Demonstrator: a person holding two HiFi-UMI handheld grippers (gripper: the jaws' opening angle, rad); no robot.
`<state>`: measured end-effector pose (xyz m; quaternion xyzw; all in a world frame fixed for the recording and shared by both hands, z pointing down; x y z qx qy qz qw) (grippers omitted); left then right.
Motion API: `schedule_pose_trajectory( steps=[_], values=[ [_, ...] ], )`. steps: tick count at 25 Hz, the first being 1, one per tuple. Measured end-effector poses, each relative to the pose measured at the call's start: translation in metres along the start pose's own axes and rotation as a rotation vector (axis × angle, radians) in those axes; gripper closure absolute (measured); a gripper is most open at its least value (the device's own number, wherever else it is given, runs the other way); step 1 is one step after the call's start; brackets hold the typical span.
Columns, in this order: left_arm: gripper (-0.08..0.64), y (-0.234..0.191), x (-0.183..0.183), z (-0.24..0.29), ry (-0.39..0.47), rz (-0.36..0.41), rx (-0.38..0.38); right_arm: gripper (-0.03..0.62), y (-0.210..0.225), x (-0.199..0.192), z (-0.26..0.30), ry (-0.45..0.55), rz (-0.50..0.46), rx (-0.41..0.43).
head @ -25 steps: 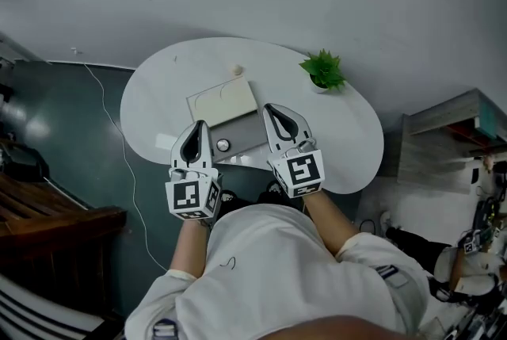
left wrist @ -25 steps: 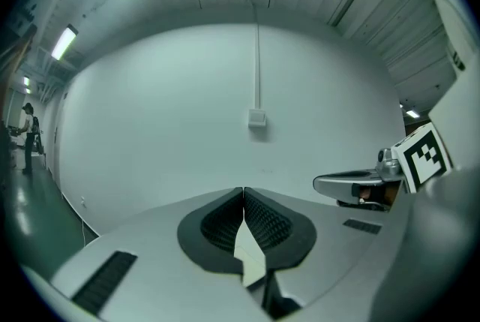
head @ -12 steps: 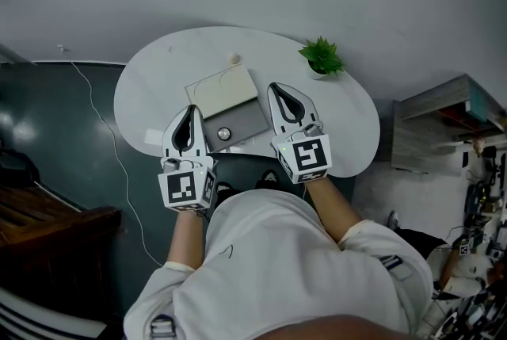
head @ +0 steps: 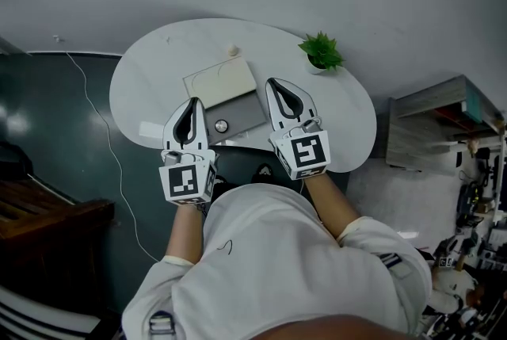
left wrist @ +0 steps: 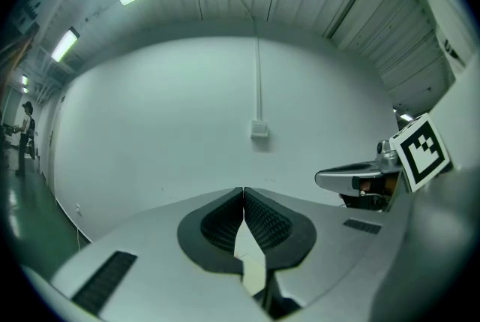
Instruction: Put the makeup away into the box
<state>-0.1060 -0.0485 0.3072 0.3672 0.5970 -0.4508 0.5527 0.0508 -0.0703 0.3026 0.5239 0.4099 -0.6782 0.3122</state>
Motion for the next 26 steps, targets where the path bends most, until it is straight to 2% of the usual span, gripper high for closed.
schedule_pose_trajectory(
  steps=[6, 26],
  values=[
    [0.54, 0.003, -0.007, -0.001, -0.015, 0.02, 0.004, 0.595, -0.003, -0.002, -0.002, -0.005, -0.007, 0.016],
    [0.54, -0.002, -0.019, -0.005, -0.04, 0.012, 0.024, 0.595, -0.005, -0.008, -0.002, -0.019, -0.006, 0.018]
  ],
)
Point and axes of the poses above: the fingertips, and each gripper's own axes: z forward along the fingers, y to its right, x out of its top, the point moved 1 cm from there along -z, backward along the fingers, and after that the axes turned 6 degrees about -z, right-handed, at the moved point
